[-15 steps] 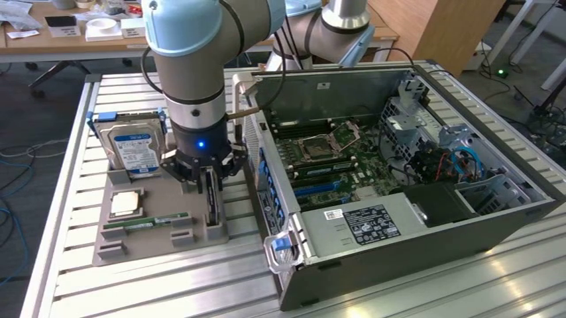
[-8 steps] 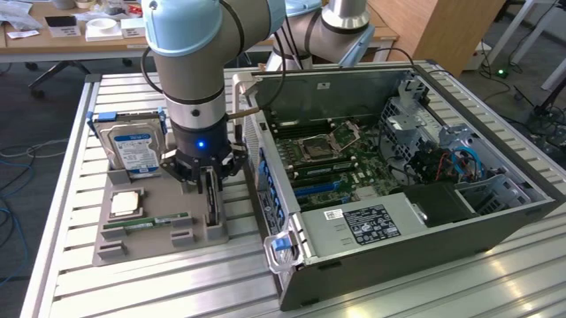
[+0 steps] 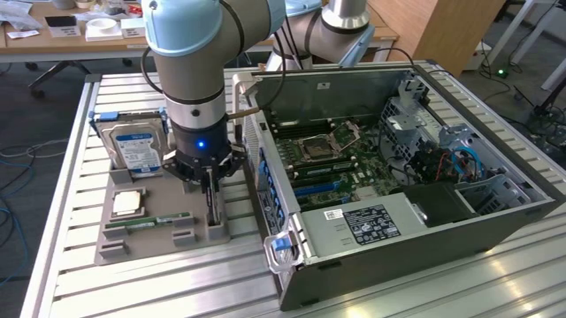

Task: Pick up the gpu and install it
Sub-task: 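Pick up the gpu and move the gpu toward the slot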

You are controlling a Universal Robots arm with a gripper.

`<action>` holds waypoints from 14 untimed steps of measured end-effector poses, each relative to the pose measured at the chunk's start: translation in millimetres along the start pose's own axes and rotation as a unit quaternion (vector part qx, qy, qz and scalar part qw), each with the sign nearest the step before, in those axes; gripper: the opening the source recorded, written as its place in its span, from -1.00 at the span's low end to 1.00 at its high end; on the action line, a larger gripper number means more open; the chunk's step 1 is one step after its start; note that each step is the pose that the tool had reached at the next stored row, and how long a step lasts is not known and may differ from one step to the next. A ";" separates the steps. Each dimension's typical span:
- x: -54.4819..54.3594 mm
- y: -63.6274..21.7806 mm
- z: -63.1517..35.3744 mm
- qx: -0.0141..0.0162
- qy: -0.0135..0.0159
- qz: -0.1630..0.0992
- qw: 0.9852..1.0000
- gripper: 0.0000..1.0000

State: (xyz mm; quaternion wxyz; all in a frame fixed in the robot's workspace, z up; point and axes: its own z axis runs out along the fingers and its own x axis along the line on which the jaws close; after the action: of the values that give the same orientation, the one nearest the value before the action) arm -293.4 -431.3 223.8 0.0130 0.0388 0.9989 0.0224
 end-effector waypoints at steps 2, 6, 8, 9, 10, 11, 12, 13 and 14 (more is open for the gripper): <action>0.0 0.0 0.0 0.000 0.000 0.000 1.000 -0.47; 0.0 0.0 0.0 0.000 0.000 0.000 1.000 -0.47; 0.0 0.0 0.0 0.000 0.000 0.000 1.000 -0.47; 0.0 0.0 0.0 0.000 0.000 0.000 1.000 -0.47; 0.0 0.0 0.0 0.000 0.000 0.000 1.000 -0.47; 0.0 0.0 0.0 0.000 0.000 0.000 1.000 -0.47; 0.0 0.0 -0.3 0.000 0.000 0.000 1.000 -0.47; -0.1 0.1 -1.0 0.000 0.000 0.000 1.000 -0.47; -0.1 0.1 -1.9 0.000 0.000 0.000 1.000 -0.47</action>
State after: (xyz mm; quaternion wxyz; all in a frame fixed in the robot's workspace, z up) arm -293.4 -431.3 225.7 0.0130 0.0388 0.9989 0.0225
